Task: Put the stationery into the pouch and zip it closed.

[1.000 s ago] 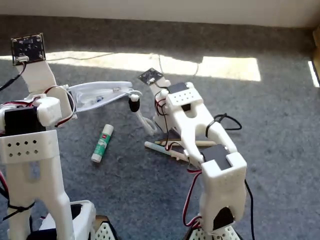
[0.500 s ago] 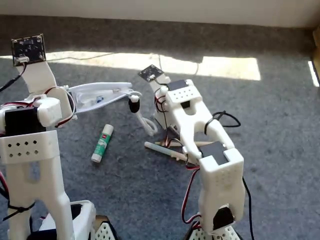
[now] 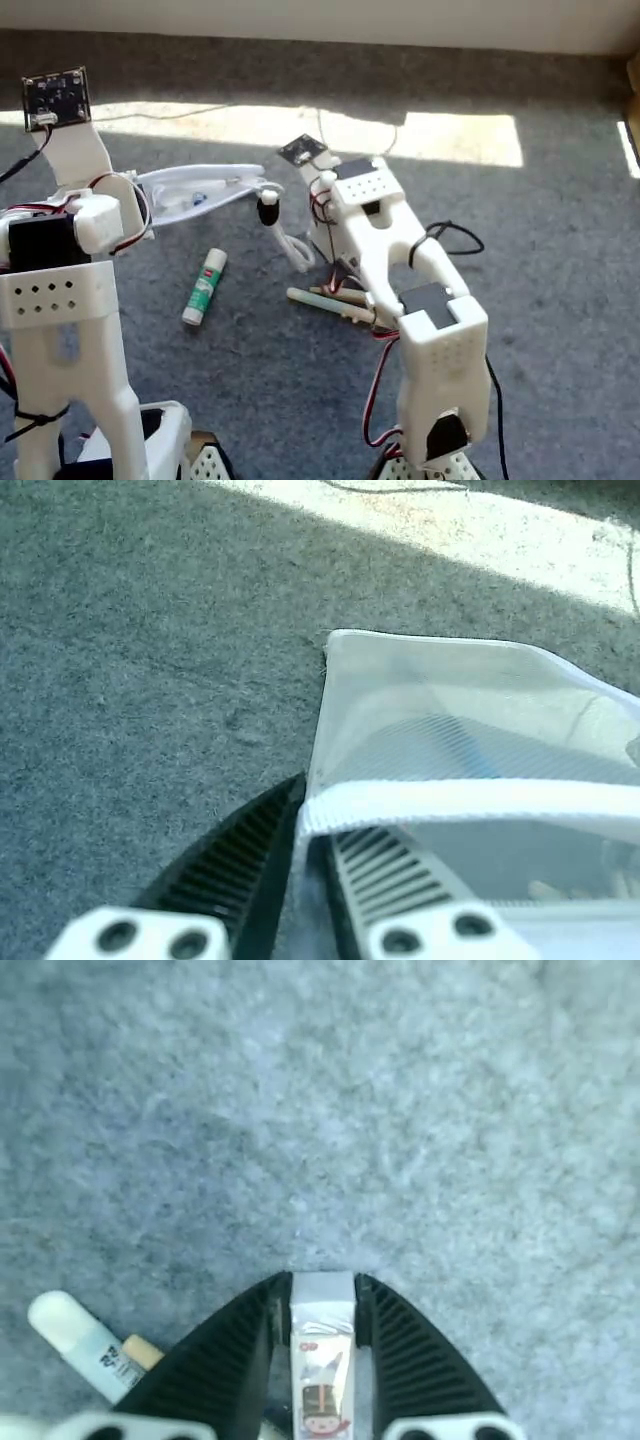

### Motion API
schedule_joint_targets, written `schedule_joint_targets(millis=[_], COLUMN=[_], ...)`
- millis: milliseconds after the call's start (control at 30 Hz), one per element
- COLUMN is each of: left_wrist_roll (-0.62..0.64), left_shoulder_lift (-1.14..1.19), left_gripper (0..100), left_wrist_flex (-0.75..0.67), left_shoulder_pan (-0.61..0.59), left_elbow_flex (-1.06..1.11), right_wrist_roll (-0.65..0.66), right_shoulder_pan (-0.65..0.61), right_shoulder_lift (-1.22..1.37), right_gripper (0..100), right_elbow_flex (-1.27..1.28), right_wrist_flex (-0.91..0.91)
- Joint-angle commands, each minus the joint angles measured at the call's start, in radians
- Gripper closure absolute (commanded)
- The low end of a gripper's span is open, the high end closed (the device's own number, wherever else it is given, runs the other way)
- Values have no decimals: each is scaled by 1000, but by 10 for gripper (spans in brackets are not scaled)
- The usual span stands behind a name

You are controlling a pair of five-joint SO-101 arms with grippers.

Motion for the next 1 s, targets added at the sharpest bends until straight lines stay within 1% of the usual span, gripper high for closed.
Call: schedule_joint_targets(millis=[0,133,367,533,667,867,967], left_wrist_roll=[2,2,2,2,3,3,3], left_shoulder_lift=[1,1,1,1,1,1,1], left_gripper=[993,993,993,993,993,993,993], left_wrist_flex=[0,0,-3,-3,-5,2,3], left_shoulder_pan=[-15,-15,-15,-13,-13,-13,-13], left_elbow_flex=[-7,-10,-12,-13,-15,-31,-51], right_wrist_roll=[11,9,5,3,3,-2,-92], right_shoulder_pan=[12,12,7,5,-30,-134,-188], right_shoulder_lift=[-120,-219,-369,-527,-654,-845,-924], right_gripper=[937,937,937,937,937,937,937], right_elbow_flex=[-64,-62,-70,-62,-62,-62,-68], right_wrist_flex=[18,19,148,157,196,236,226])
